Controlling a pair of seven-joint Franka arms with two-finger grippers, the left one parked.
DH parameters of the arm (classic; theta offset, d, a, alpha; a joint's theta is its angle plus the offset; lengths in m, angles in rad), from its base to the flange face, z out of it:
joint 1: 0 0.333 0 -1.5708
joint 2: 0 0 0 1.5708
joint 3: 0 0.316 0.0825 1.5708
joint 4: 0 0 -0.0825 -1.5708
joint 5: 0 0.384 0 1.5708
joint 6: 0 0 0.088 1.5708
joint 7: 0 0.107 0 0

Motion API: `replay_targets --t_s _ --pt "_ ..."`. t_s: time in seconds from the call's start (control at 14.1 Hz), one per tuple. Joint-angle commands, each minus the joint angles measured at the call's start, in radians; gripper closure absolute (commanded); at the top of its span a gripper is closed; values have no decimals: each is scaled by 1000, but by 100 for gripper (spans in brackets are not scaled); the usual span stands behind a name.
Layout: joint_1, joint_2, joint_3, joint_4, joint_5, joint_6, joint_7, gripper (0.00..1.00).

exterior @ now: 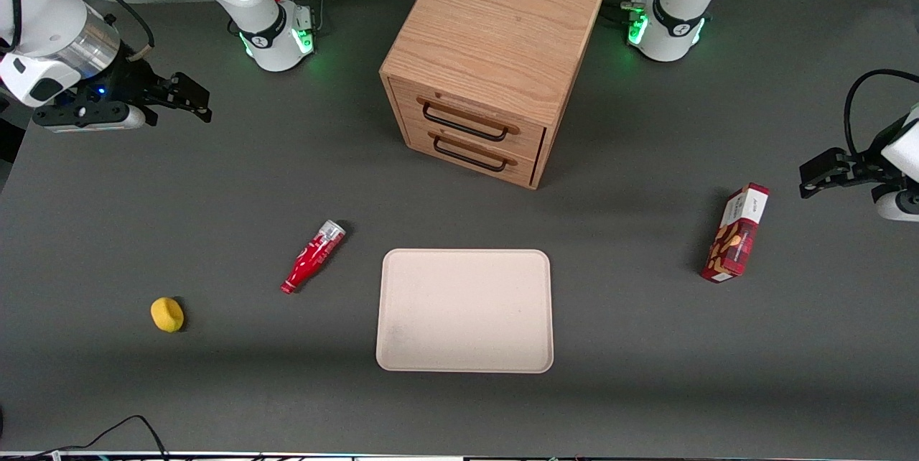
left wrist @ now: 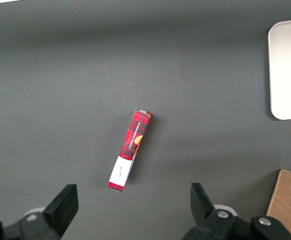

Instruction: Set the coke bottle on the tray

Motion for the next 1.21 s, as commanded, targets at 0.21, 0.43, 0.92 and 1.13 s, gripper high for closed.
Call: replay_targets --t_s 0.21,0.43,0.92,1.13 --pt "-23 44 -7 77 -19 -66 13 0" --pt "-21 89 -1 117 -19 -107 40 0" --pt "-6 345 57 229 -15 5 310 0" --pt "-6 415 76 186 -13 138 431 0"
